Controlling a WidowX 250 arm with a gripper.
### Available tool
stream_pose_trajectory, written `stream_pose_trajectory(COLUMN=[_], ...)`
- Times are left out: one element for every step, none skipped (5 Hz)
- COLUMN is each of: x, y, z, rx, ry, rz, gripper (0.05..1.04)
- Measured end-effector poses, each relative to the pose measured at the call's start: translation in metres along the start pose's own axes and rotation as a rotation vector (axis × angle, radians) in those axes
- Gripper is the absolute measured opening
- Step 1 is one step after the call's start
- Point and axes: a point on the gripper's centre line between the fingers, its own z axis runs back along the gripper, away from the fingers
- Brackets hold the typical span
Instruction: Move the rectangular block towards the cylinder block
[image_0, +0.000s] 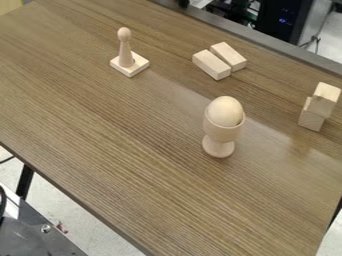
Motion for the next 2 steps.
stream_pose_trajectory(x=[-0.003, -0.013], y=[0.003, 0.006], z=[-0.019, -0.041], rx=[0.039, 0.050], ry=[0.037, 0.041], rz=[0.000, 0.030], gripper=[0.999, 0.999])
